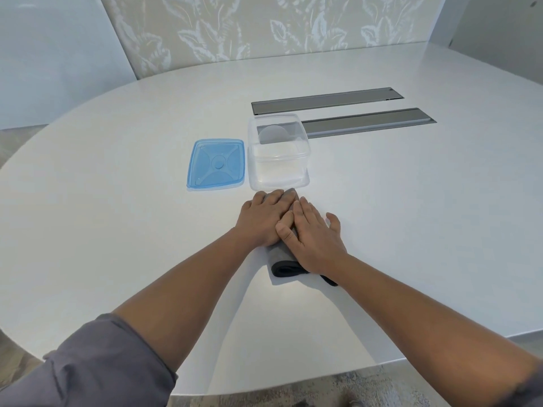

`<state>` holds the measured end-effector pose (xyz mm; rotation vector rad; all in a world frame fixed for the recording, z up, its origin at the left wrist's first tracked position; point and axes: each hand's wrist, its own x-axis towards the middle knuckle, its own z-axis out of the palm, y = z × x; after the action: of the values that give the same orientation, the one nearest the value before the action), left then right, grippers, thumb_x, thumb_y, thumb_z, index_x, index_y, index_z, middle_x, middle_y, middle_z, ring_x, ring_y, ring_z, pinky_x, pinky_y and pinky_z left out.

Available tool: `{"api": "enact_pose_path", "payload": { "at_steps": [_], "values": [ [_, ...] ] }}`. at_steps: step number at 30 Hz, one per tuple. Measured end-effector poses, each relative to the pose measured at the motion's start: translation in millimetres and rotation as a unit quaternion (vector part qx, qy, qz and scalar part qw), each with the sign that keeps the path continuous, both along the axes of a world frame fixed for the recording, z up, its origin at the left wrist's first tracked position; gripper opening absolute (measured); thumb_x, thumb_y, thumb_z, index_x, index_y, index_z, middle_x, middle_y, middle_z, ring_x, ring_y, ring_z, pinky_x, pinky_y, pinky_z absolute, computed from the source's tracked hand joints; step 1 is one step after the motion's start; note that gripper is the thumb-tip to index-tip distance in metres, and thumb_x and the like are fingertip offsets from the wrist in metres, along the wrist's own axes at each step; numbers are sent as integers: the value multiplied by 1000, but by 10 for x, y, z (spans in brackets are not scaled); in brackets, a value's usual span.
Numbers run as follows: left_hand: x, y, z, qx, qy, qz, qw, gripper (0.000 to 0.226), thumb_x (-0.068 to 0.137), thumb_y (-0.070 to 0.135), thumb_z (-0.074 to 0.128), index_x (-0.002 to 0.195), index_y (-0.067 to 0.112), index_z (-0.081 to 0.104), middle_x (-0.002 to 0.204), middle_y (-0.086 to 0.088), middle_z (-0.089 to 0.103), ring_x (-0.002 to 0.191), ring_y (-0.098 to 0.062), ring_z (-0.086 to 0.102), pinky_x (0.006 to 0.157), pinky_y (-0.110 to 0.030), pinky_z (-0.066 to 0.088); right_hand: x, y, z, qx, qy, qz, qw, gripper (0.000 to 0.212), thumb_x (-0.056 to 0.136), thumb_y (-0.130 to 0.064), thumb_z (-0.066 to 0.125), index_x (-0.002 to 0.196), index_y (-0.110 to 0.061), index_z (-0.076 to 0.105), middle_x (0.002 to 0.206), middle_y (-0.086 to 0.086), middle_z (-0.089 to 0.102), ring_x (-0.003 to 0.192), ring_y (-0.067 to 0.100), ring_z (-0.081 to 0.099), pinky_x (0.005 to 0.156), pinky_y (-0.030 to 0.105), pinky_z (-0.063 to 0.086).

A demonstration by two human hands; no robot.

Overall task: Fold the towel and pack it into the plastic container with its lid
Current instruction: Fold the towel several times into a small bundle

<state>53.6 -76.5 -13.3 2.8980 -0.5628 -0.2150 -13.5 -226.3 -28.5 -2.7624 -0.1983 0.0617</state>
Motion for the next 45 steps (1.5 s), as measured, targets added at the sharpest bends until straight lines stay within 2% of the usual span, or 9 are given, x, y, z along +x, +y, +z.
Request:
{"api": "enact_pose_path", "payload": {
  "at_steps": [5, 11, 14, 21, 26, 31, 34, 38, 45],
  "values": [
    [56, -56, 95, 41, 8, 16, 999, 60, 100, 58, 21, 158, 47, 13, 160, 4, 32, 139, -30, 32, 107, -52, 30, -61, -54, -19, -30, 20, 7, 999, 101, 88, -85, 5, 165, -20, -3, 173, 0, -6, 158, 13, -5, 124, 54, -6],
    [-112, -27, -40, -104, 40, 145, 983, 82, 93, 74, 34, 160, 46, -5, 172, -6, -4, 155, -36, -4, 123, -53, 9, -73, -65, -14, -28, 31, 8, 999, 103, 86, -88, 9, 164, -23, -4, 174, 1, -2, 159, 14, -5, 123, 56, -4],
    [-215, -39, -28, -167, 8, 231, 958, 100, 90, 74, 47, 163, 29, -5, 166, -13, 19, 150, -39, 16, 120, -51, 20, -65, -67, -8, -21, 32, 8, 999, 103, 86, -89, 7, 164, -24, -3, 173, 0, 1, 159, 14, -3, 123, 56, -3],
    [-147, -52, 215, -500, 192, 379, 755, 63, 88, 18, 71, 141, 6, 40, 121, -7, 58, 104, -26, 61, 73, -33, 54, -64, -88, -29, -9, 28, 7, 1000, 96, 90, -83, 7, 164, -24, -1, 173, -3, 5, 159, 15, 0, 123, 55, -1],
    [-128, -34, 237, -554, 290, 351, 697, 39, 84, 21, 82, 116, 7, 65, 110, -11, 74, 97, -28, 72, 88, -44, 61, -90, -105, -3, 14, 19, 10, 1000, 92, 93, -80, 12, 165, -22, 5, 172, -5, 12, 159, 16, 5, 123, 54, 0],
    [-154, -17, 277, -616, 312, 292, 662, 42, 85, 5, 75, 125, 7, 61, 111, -16, 75, 93, -30, 74, 81, -44, 63, -51, -117, 99, 122, 18, -39, 992, 76, 96, -76, 25, 154, -28, 36, 153, -10, 48, 148, 17, 35, 121, 52, 11],
    [-143, 38, 337, -657, 321, 263, 630, 49, 82, 5, 76, 129, 8, 63, 115, -18, 74, 100, -33, 73, 79, -46, 62, 53, -129, 215, 267, 38, -118, 956, 71, 92, -70, 54, 147, -28, 41, 136, -13, 55, 122, 7, 50, 116, 45, 29],
    [-87, 80, 403, -701, 310, 219, 604, 67, 73, 10, 81, 137, 11, 60, 125, -19, 71, 116, -38, 68, 89, -54, 59, 180, -148, 385, 545, 103, -132, 821, 77, 87, -47, 78, 147, -13, 44, 125, 6, 68, 107, 17, 71, 86, 31, 58],
    [81, 143, 718, -715, 267, 145, 629, 66, 77, 16, 80, 137, 2, 58, 129, -23, 68, 117, -39, 67, 92, -52, 58, 345, -85, 756, 627, 88, -73, 771, 31, 96, -25, 71, 114, 0, 68, 100, 4, 78, 83, 14, 76, 66, 25, 58]
  ]
}}
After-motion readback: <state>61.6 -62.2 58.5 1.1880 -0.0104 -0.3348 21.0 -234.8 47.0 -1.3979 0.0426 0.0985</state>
